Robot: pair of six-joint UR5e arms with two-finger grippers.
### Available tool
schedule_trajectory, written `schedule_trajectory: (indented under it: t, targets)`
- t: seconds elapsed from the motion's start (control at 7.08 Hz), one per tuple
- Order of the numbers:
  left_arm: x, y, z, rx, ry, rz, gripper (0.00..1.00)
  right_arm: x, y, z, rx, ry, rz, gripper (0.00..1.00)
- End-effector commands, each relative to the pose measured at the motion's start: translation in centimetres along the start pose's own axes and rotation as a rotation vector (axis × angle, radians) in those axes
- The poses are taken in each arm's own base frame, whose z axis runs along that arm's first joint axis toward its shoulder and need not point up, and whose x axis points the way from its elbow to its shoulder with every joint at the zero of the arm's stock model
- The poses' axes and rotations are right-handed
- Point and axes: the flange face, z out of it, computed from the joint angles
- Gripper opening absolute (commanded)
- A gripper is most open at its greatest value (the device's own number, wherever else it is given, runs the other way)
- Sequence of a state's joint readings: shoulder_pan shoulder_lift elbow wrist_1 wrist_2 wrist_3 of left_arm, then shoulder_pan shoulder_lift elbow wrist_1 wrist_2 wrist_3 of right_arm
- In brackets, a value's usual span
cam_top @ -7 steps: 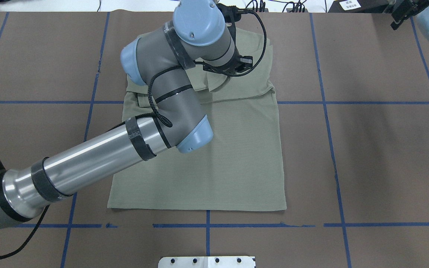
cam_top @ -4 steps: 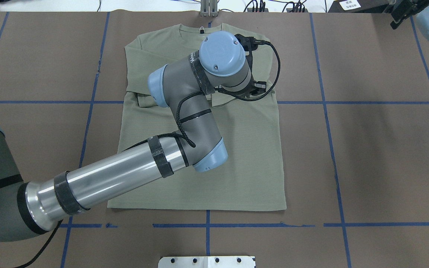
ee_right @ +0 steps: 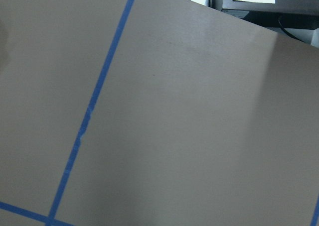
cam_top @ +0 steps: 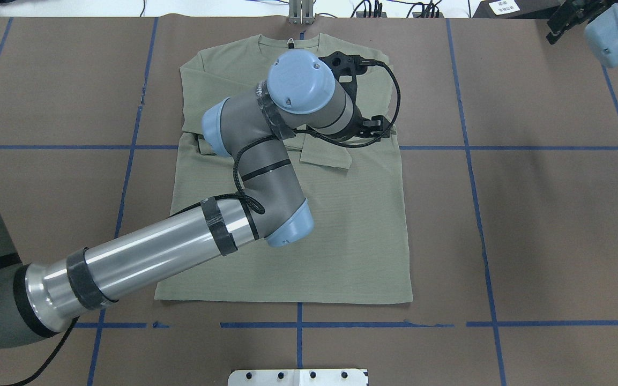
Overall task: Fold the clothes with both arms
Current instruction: 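Lift the cuff with the left gripper and fold the sleeve across the shirt body, then release and withdraw the left gripper while the right gripper moves over the folded sleeves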
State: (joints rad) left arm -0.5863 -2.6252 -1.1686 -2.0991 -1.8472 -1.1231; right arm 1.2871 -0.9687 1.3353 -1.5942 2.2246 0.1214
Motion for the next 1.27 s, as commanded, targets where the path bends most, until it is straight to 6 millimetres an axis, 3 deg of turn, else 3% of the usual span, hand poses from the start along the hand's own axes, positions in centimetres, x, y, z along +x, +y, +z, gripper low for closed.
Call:
schedule_trajectory:
  t: [0.0,0.14,0.28,0.42,0.71,0.85,0.99,1.13]
  targets:
    - [-7.7,-4.9,-3.3,-0.069,-0.07,0.055,1.0,-8.3,-2.3,0.7,0.012,-0.03,0.05,1.0]
    - [-12.8,-8.2,-6.0,-0.136,-0.059,0.036,1.0,-12.9,-3.1,1.5,0.019,-0.049,0.068,1.0]
    - [-18.7,-9.2,-9.4,-0.148,-0.033,0.034,1.0,-18.3,-4.1,1.8,0.036,-0.045,0.092,1.0]
    - [-23.8,-9.3,-12.2,-0.125,-0.051,0.153,1.0,-24.0,-4.4,2.8,0.049,-0.025,0.114,1.0]
    - [-32.1,-10.7,-17.0,-0.097,-0.085,0.293,1.0,-35.4,-3.7,5.1,0.084,0.021,0.142,1.0]
    - [-36.6,-11.1,-18.6,-0.095,-0.12,0.373,1.0,-39.6,-3.1,6.2,0.109,0.051,0.151,1.0]
    - [-39.5,-12.5,-20.6,-0.099,-0.147,0.44,1.0,-43.6,-2.8,7.5,0.126,0.079,0.168,1.0]
    - [-40.1,-12.9,-21.4,-0.113,-0.136,0.428,1.0,-49.0,-3.8,8.8,0.128,0.116,0.19,0.99]
